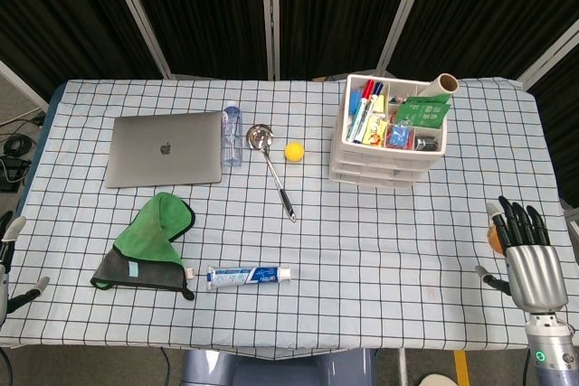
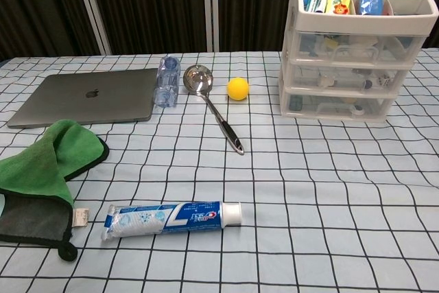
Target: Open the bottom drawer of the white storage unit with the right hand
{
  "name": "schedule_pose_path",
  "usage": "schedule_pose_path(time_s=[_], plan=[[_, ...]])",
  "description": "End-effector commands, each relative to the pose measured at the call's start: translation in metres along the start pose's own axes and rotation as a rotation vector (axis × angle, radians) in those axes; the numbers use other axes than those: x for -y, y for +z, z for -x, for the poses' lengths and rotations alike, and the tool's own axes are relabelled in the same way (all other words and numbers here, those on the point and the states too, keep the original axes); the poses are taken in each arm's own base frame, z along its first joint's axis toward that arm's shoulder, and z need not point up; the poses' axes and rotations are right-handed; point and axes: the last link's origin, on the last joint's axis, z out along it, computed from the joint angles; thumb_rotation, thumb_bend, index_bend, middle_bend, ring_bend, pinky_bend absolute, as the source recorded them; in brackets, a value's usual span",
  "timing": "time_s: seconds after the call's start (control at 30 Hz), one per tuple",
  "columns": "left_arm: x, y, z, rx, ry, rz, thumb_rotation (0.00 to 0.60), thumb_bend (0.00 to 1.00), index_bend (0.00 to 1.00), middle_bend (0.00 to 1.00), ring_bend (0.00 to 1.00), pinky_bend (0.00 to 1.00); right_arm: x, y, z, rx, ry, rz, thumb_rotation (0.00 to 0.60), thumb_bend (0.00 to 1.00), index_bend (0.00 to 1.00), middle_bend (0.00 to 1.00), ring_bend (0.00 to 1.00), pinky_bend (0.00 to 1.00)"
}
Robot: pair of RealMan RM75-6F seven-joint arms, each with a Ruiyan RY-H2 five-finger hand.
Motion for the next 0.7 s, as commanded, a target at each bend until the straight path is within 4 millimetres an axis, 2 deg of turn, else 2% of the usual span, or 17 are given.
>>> schedule_pose_path(time_s=[0.03, 0.23, 0.27, 0.33, 0.37, 0.4, 0.47, 0.53, 0.63, 0.7], plan=[[0.000, 0.000, 0.000, -0.002, 0.000, 0.000, 0.600, 0.00, 0.00, 0.00, 0.00, 0.00, 0.000, 0.000, 0.001, 0.003, -0.002, -0.004, 0.600, 0.00, 0.00, 0.00, 0.00, 0.00], [0.000, -0.002, -0.002, -0.007, -0.002, -0.005, 0.600, 0.00, 0.00, 0.00, 0.00, 0.00, 0.004, 0.000, 0.003, 0.021, 0.016, -0.032, 0.600, 0.00, 0.02, 0.01, 0.01, 0.01], [0.000, -0.002, -0.002, -0.007, -0.003, -0.006, 0.600, 0.00, 0.00, 0.00, 0.00, 0.00, 0.006, 0.000, 0.003, 0.018, 0.025, -0.044, 0.600, 0.00, 0.04, 0.07, 0.07, 0.09], [0.001, -0.002, -0.003, -0.008, -0.006, -0.010, 0.600, 0.00, 0.00, 0.00, 0.00, 0.00, 0.009, 0.002, 0.001, 0.005, 0.041, -0.061, 0.600, 0.00, 0.08, 0.27, 0.29, 0.35], [0.001, -0.002, -0.003, -0.009, -0.008, -0.012, 0.600, 0.00, 0.00, 0.00, 0.00, 0.00, 0.011, 0.003, -0.001, -0.007, 0.050, -0.073, 0.600, 0.00, 0.10, 0.42, 0.45, 0.52], [0.002, -0.002, -0.003, -0.009, -0.009, -0.015, 0.600, 0.00, 0.00, 0.00, 0.00, 0.00, 0.014, 0.004, -0.001, -0.015, 0.068, -0.086, 0.600, 0.00, 0.12, 0.54, 0.57, 0.62], [0.003, -0.001, -0.003, -0.009, -0.012, -0.017, 0.600, 0.00, 0.00, 0.00, 0.00, 0.00, 0.021, 0.006, 0.000, -0.016, 0.121, -0.110, 0.600, 0.01, 0.12, 0.68, 0.69, 0.71], [0.003, -0.001, -0.003, -0.008, -0.014, -0.016, 0.600, 0.00, 0.00, 0.00, 0.00, 0.00, 0.028, 0.010, 0.004, 0.015, 0.161, -0.124, 0.600, 0.04, 0.12, 0.76, 0.76, 0.76], [0.002, -0.001, -0.003, -0.009, -0.015, -0.013, 0.600, 0.00, 0.00, 0.00, 0.00, 0.00, 0.042, 0.019, 0.010, 0.091, 0.228, -0.136, 0.600, 0.16, 0.12, 0.86, 0.85, 0.81], [0.002, -0.001, -0.004, -0.013, -0.018, -0.011, 0.600, 0.00, 0.00, 0.00, 0.00, 0.00, 0.054, 0.024, 0.014, 0.161, 0.309, -0.136, 0.600, 0.28, 0.13, 0.91, 0.91, 0.84]])
